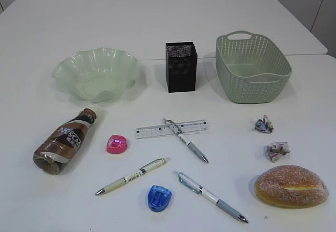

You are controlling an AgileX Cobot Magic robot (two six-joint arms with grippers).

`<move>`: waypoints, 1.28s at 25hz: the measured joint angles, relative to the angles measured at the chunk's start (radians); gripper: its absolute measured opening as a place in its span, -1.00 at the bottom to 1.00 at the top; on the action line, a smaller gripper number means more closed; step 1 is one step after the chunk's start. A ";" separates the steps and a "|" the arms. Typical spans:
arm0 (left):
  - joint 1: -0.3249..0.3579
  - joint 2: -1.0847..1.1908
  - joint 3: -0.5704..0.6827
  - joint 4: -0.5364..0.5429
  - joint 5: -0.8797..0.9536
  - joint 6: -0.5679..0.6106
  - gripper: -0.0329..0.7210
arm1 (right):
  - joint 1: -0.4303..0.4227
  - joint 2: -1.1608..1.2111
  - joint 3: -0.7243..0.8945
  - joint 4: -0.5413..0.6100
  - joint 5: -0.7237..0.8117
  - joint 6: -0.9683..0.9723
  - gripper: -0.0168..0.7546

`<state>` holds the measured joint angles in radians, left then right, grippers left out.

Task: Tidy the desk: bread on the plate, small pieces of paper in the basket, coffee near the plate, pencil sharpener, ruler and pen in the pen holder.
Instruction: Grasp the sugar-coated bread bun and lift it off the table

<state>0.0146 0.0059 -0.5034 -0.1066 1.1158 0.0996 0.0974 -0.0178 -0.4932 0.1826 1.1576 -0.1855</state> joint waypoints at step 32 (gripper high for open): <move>-0.012 0.002 0.000 -0.026 0.000 0.000 -0.21 | 0.000 0.000 -0.002 0.002 -0.002 0.000 0.23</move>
<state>0.0030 0.0076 -0.5034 -0.1326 1.1158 0.0996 0.0974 -0.0178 -0.4950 0.1847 1.1556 -0.1855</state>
